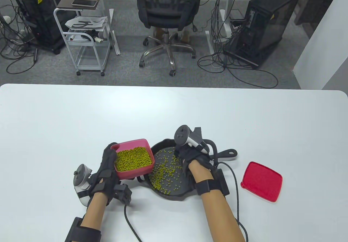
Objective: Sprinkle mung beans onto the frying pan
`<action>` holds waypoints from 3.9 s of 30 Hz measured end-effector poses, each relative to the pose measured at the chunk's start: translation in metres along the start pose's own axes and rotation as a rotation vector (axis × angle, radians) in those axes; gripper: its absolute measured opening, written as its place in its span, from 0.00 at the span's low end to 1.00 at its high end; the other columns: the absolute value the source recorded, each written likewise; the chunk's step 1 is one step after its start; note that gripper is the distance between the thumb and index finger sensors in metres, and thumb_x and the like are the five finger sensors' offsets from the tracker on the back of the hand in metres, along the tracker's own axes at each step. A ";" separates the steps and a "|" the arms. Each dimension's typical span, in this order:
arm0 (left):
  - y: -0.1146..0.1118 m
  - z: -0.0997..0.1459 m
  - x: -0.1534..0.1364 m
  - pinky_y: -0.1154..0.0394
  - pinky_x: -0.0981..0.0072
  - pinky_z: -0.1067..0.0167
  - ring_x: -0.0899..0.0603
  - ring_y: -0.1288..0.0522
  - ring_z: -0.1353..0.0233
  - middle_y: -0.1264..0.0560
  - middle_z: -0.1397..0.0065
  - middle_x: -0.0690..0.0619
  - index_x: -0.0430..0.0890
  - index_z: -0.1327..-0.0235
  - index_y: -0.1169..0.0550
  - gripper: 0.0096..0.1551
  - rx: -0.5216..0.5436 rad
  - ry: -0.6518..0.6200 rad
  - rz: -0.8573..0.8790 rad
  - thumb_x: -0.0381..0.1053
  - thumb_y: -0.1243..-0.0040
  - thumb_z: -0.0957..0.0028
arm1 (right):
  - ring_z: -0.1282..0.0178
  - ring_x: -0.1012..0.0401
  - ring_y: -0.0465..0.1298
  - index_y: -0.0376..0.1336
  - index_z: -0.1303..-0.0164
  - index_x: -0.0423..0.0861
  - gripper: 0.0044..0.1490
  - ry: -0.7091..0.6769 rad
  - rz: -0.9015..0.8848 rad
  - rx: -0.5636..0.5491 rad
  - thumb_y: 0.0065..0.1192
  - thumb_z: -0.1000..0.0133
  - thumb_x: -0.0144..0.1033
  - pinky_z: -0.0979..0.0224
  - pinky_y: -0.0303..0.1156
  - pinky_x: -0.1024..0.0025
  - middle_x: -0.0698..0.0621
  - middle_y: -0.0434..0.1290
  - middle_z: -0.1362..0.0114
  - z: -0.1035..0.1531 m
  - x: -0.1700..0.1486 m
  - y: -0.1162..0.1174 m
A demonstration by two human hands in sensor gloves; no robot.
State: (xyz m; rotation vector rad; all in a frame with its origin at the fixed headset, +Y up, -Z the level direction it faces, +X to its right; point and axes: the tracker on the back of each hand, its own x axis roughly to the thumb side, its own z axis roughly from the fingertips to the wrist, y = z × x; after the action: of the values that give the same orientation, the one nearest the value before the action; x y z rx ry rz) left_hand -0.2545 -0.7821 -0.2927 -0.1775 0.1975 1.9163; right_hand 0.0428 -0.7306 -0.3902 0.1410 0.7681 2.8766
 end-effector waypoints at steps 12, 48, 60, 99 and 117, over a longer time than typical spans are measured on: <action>0.001 0.000 -0.001 0.15 0.51 0.57 0.30 0.21 0.44 0.43 0.21 0.34 0.63 0.18 0.46 0.42 -0.006 -0.005 -0.024 0.75 0.54 0.42 | 0.23 0.32 0.61 0.60 0.21 0.49 0.34 -0.152 -0.144 0.147 0.62 0.38 0.46 0.31 0.70 0.41 0.33 0.57 0.15 0.018 0.016 0.004; -0.016 0.005 -0.009 0.15 0.49 0.58 0.30 0.22 0.44 0.44 0.21 0.34 0.62 0.18 0.46 0.41 -0.014 -0.038 -0.063 0.74 0.54 0.43 | 0.26 0.32 0.59 0.55 0.19 0.49 0.49 -0.393 -0.023 0.121 0.81 0.47 0.40 0.34 0.76 0.51 0.34 0.55 0.17 0.043 0.149 -0.012; -0.017 0.002 -0.012 0.15 0.50 0.57 0.30 0.22 0.43 0.44 0.21 0.35 0.63 0.18 0.47 0.41 -0.059 -0.028 -0.032 0.75 0.56 0.42 | 0.48 0.42 0.79 0.71 0.41 0.52 0.26 -0.392 -0.122 -0.042 0.80 0.48 0.25 0.59 0.85 0.71 0.44 0.74 0.31 0.041 0.148 -0.013; 0.003 -0.002 -0.002 0.15 0.51 0.57 0.31 0.22 0.43 0.44 0.21 0.34 0.62 0.18 0.47 0.41 0.008 -0.011 0.018 0.75 0.56 0.42 | 0.44 0.41 0.78 0.70 0.38 0.51 0.23 -0.138 -0.242 0.128 0.73 0.44 0.23 0.55 0.85 0.69 0.42 0.73 0.29 0.019 0.014 0.017; 0.006 -0.002 0.001 0.15 0.51 0.57 0.31 0.22 0.43 0.44 0.21 0.34 0.62 0.17 0.47 0.41 0.012 -0.014 0.039 0.75 0.56 0.42 | 0.40 0.40 0.77 0.71 0.38 0.51 0.23 -0.070 -0.281 -0.099 0.70 0.43 0.22 0.49 0.85 0.65 0.41 0.72 0.28 -0.023 0.028 -0.015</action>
State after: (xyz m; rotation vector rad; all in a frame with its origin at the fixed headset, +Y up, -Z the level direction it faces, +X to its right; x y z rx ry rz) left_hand -0.2607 -0.7834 -0.2944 -0.1534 0.2040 1.9538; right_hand 0.0143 -0.7236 -0.4166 0.1112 0.5801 2.6214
